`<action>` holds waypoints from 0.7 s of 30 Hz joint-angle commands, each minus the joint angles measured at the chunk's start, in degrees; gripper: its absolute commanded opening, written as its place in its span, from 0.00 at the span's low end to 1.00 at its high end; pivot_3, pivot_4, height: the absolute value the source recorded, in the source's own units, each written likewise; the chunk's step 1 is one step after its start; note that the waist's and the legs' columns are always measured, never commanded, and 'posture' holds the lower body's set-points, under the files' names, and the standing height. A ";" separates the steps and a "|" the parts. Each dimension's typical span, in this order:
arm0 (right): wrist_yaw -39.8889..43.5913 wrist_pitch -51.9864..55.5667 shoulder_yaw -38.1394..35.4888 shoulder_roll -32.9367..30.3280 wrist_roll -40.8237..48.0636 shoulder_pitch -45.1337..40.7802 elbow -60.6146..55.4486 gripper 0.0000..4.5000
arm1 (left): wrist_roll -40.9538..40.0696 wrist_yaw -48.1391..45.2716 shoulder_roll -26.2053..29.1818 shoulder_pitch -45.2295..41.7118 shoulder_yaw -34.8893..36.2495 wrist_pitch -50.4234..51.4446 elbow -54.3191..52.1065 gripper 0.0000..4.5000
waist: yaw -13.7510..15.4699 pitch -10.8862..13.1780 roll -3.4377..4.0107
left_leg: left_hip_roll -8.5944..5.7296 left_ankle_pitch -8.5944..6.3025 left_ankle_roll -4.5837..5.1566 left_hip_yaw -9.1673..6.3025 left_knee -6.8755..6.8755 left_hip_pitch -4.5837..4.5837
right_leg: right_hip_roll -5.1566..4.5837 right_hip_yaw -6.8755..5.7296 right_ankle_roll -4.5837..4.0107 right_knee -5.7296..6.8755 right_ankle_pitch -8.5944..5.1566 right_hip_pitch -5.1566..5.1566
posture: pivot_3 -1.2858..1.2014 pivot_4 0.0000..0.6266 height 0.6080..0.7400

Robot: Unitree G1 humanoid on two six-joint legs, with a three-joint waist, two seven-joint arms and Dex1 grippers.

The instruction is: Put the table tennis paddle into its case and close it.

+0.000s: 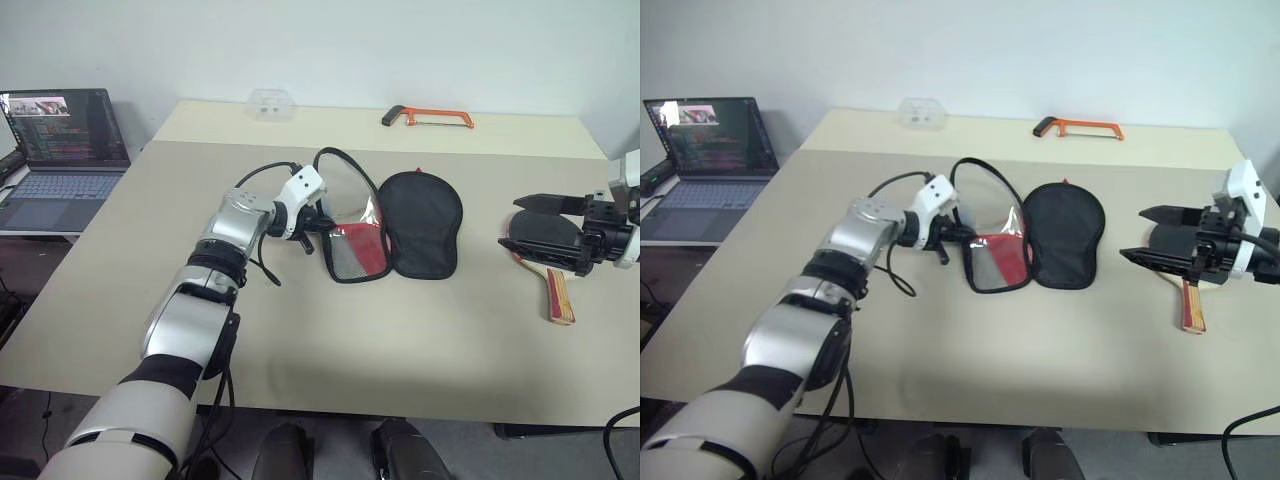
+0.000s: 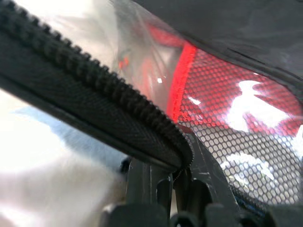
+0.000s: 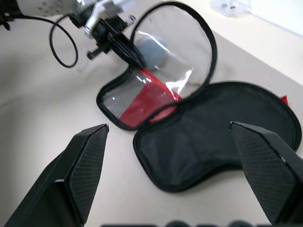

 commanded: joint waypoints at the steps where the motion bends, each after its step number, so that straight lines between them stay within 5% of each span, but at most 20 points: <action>1: -1.05 -0.65 -1.25 -0.48 -0.23 -0.51 -1.06 1.00 | 0.13 -0.07 1.77 0.06 0.61 2.50 -4.90 0.13 | -0.01 0.00 0.00 | 0.00 0.00 0.00 0.00 0.00 0.00 | 0.00 0.01 0.00 0.01 0.00 0.00 | 0.52 0.24 1.00; 12: -6.52 1.69 0.14 0.71 -1.35 -1.10 -0.70 1.00 | -0.31 0.22 3.63 1.44 1.06 5.83 -10.53 0.99 | 0.02 0.00 0.00 | 0.00 0.00 0.00 0.00 0.01 0.00 | 0.00 0.01 0.00 0.02 0.00 0.00 | 0.52 0.24 1.00; 21: -30.89 21.89 -2.61 5.02 -3.39 -4.97 -2.42 1.00 | 1.61 -4.01 14.25 6.27 0.11 2.29 -22.74 0.99 | -0.88 0.00 0.00 | 0.08 0.04 -0.08 0.06 -0.03 0.00 | 0.00 0.09 -0.01 0.06 0.00 -0.07 | 0.52 0.24 1.00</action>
